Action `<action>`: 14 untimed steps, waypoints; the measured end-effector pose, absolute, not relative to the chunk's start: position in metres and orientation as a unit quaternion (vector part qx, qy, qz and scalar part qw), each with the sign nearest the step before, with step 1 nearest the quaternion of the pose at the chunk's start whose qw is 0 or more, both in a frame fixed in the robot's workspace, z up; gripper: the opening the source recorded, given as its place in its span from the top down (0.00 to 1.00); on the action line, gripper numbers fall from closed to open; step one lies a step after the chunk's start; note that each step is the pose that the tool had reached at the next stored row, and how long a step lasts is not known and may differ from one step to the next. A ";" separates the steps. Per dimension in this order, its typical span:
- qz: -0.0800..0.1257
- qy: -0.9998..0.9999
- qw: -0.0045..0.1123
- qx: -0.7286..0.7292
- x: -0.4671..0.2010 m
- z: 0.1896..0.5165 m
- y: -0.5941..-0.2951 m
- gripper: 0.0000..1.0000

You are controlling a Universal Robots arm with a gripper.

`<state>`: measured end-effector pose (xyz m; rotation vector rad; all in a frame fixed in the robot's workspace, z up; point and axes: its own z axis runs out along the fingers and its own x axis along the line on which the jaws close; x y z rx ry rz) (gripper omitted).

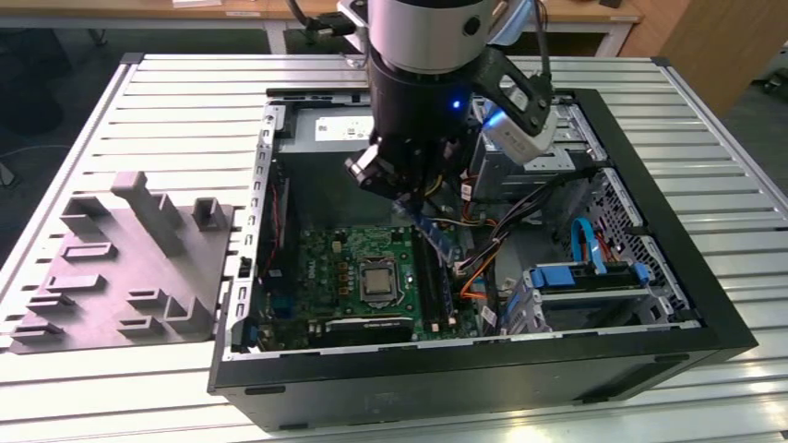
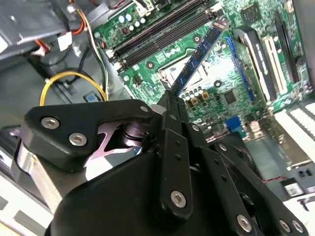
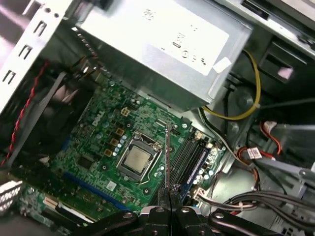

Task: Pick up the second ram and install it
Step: 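Insert the second ram into the second slot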

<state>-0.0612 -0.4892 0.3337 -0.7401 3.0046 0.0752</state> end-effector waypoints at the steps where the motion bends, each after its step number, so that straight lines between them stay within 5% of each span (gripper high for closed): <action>1: 0.024 0.973 0.023 -0.230 -0.061 0.334 -0.489 0.88; 14: 0.021 0.993 0.026 -0.114 -0.061 0.331 -0.489 0.88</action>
